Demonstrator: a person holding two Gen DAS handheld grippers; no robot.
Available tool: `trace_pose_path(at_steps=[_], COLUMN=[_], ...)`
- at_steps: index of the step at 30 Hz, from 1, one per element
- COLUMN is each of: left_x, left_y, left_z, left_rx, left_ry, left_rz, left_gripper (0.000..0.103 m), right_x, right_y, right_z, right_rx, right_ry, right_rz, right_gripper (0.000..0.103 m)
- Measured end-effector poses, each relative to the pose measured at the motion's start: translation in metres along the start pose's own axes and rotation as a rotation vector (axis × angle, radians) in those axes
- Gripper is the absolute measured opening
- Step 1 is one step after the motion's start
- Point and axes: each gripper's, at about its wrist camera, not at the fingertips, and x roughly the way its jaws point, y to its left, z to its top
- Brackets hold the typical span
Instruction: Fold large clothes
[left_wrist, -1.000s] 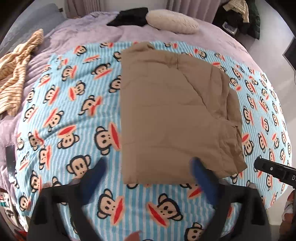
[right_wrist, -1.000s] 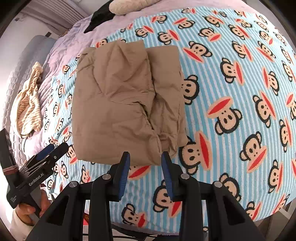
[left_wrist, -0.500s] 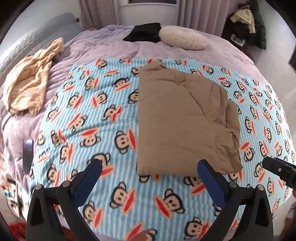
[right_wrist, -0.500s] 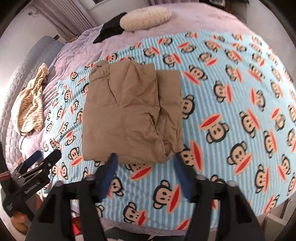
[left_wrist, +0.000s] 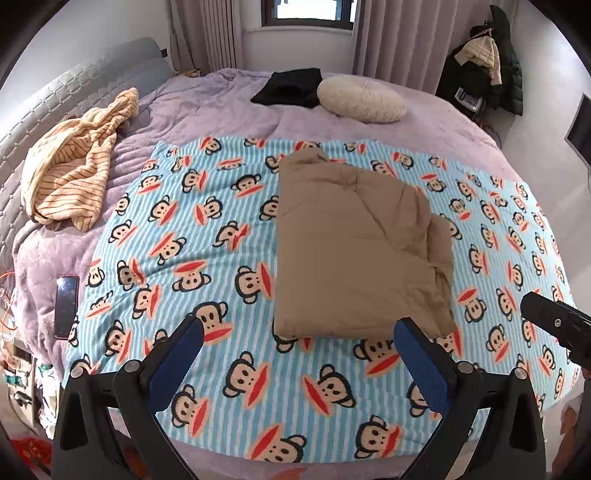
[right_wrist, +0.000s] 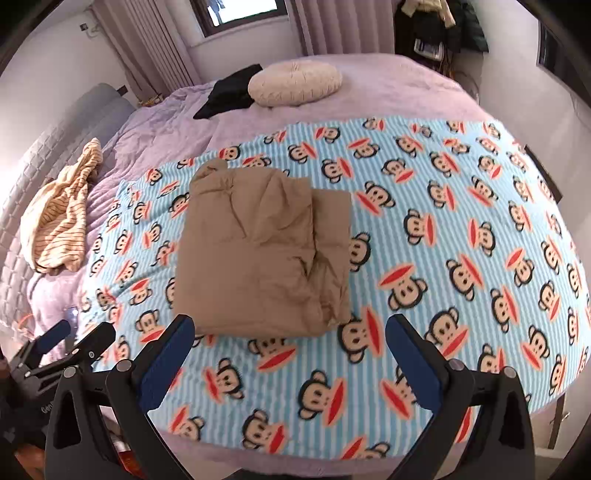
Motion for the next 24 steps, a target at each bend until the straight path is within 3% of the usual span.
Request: trace_pose_path(at_steps=[12, 24], left_x=[-0.036, -0.042], left_y=[0.007, 0.009], left_z=[0.015, 0.017], left_rx=[-0.025, -0.022], left_ry=[-0.045, -0.053], left_rz=[0.014, 0.023], left_gripper=[0.103, 0.103], right_x=[-0.035, -0.038], right_y=[0.022, 0.028], right_z=[0.012, 0.014], right_rx=[-0.044, -0.054], right_ry=[-0.072, -0.074], right_rz=[-0.029, -0.031], right_gripper=[0.103, 0.103])
